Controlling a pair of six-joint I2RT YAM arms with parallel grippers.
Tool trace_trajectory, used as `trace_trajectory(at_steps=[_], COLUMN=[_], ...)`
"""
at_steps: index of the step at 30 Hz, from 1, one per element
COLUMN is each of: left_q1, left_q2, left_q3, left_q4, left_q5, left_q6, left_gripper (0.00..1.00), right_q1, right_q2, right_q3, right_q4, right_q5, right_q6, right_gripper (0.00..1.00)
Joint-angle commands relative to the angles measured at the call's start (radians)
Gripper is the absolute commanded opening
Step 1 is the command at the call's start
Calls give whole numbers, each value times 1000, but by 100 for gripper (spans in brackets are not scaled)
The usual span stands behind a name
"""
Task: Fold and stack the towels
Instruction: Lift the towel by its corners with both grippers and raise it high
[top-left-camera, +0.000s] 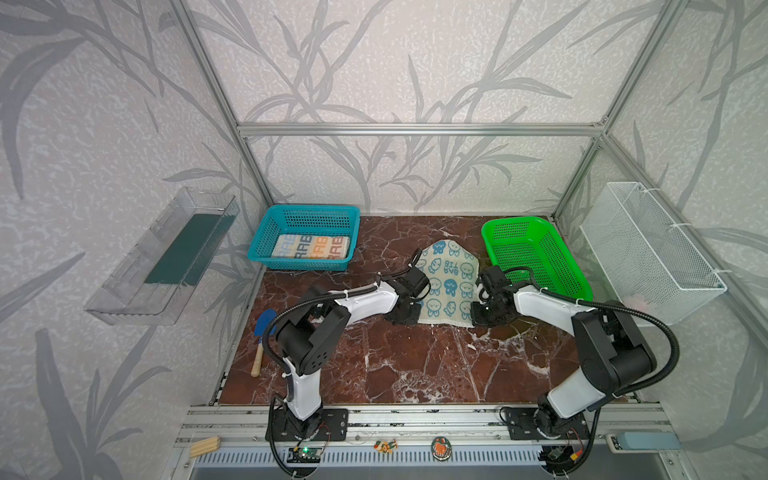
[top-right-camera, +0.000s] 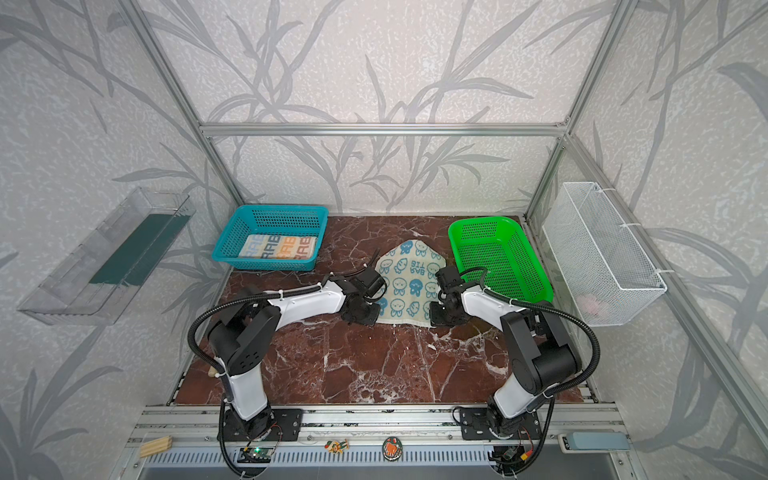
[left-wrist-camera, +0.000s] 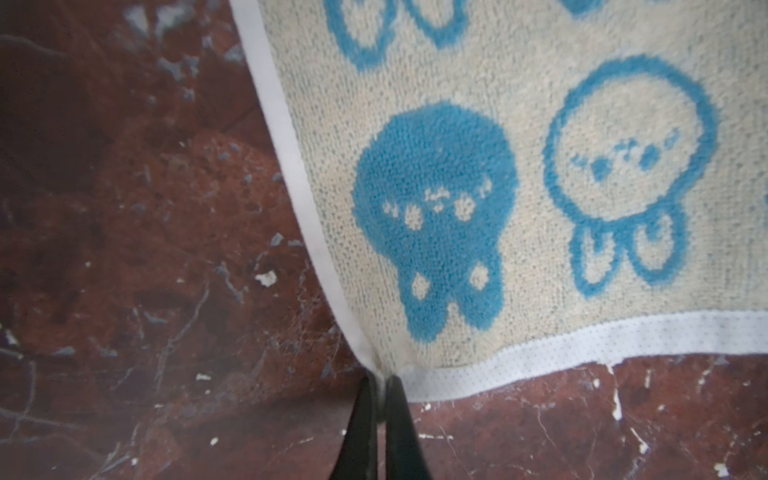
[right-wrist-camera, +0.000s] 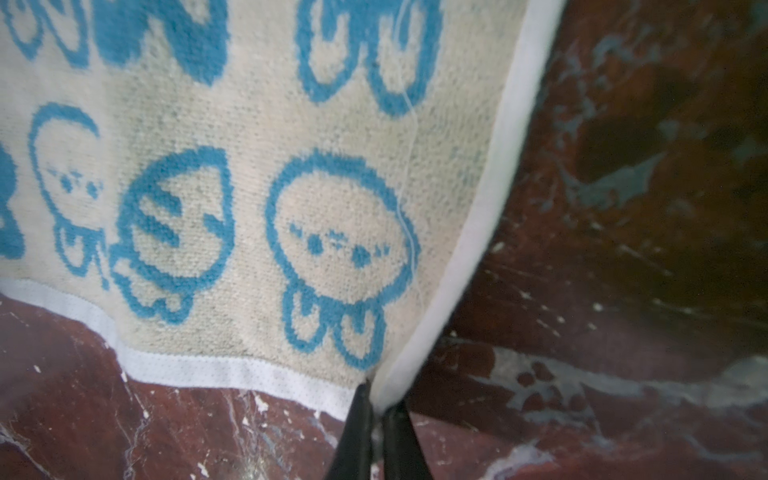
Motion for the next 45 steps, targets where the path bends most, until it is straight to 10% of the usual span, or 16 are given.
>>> trace_trajectory(at_steps=[1, 17, 28, 45], left_q1=[-2, 356, 395, 351], left_q2=[-29, -250, -233, -752], left_q3=[-27, 469, 944, 728], left_q4=[-26, -53, -275, -343], left_q5=[20, 231, 163, 182], left_q6=[-20, -115, -42, -43], left_gripper=[0, 0, 0, 0], right_q1=[4, 2, 5, 64], right_q2=[-41, -74, 23, -427], right_q3=[54, 772, 1316, 1062], right_q4=[-55, -275, -421, -373], right_q5=[-19, -10, -96, -241], right_q6=[-19, -43, -64, -231], right_gripper=[1, 0, 0, 0])
